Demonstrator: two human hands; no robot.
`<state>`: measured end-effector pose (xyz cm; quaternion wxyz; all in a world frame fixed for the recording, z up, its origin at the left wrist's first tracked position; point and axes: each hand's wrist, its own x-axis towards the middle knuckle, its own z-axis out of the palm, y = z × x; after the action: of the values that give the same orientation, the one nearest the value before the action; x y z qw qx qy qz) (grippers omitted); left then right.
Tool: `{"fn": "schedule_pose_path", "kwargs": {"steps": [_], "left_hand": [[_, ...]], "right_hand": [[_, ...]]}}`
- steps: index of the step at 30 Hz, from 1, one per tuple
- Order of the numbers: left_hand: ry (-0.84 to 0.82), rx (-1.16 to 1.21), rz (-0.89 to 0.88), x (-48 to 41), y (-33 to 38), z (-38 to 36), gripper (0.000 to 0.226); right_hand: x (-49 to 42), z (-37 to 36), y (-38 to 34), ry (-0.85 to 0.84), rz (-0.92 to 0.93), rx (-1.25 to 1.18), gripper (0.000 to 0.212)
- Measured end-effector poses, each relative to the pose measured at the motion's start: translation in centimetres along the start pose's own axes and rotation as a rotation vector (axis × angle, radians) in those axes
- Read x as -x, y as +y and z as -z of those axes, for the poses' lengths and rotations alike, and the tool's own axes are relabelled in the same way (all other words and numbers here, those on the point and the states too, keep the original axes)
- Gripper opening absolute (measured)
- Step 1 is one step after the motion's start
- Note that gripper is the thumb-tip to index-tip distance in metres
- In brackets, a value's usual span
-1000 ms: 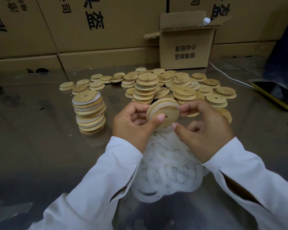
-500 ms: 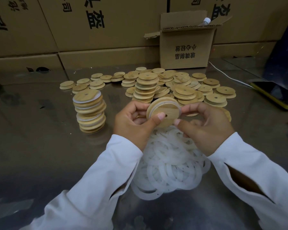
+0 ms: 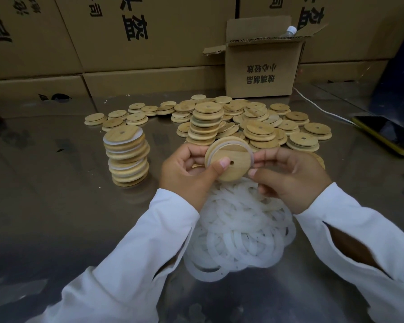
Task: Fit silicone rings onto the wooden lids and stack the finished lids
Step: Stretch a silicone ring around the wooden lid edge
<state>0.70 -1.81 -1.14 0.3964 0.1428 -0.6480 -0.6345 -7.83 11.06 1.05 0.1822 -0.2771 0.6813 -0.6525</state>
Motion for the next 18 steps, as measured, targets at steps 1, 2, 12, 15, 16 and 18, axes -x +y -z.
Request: {"fn": "schedule_pose_path", "kwargs": {"steps": [1, 2, 12, 15, 16, 18], "left_hand": [[0.001, 0.01, 0.012, 0.0, 0.0, 0.02, 0.019], [0.0, 0.022, 0.023, 0.02, -0.01, 0.02, 0.02], [0.015, -0.008, 0.021, -0.01, -0.01, 0.03, 0.018], [0.013, -0.001, 0.035, 0.0, 0.0, -0.02, 0.017], [0.006, 0.008, 0.049, -0.01, 0.04, 0.02, 0.017], [-0.024, 0.061, 0.102, 0.01, 0.13, 0.06, 0.022]], "right_hand": [[0.06, -0.05, -0.01, 0.002, 0.021, 0.013, 0.024], [0.12, -0.1, -0.01, 0.003, 0.041, 0.026, 0.024], [0.62, -0.65, -0.15, 0.021, 0.018, -0.005, 0.022], [0.34, -0.29, -0.23, -0.033, -0.066, -0.08, 0.022], [0.29, -0.19, -0.23, -0.04, -0.073, -0.088, 0.022], [0.21, -0.01, -0.25, -0.033, -0.064, -0.084, 0.021]]}}
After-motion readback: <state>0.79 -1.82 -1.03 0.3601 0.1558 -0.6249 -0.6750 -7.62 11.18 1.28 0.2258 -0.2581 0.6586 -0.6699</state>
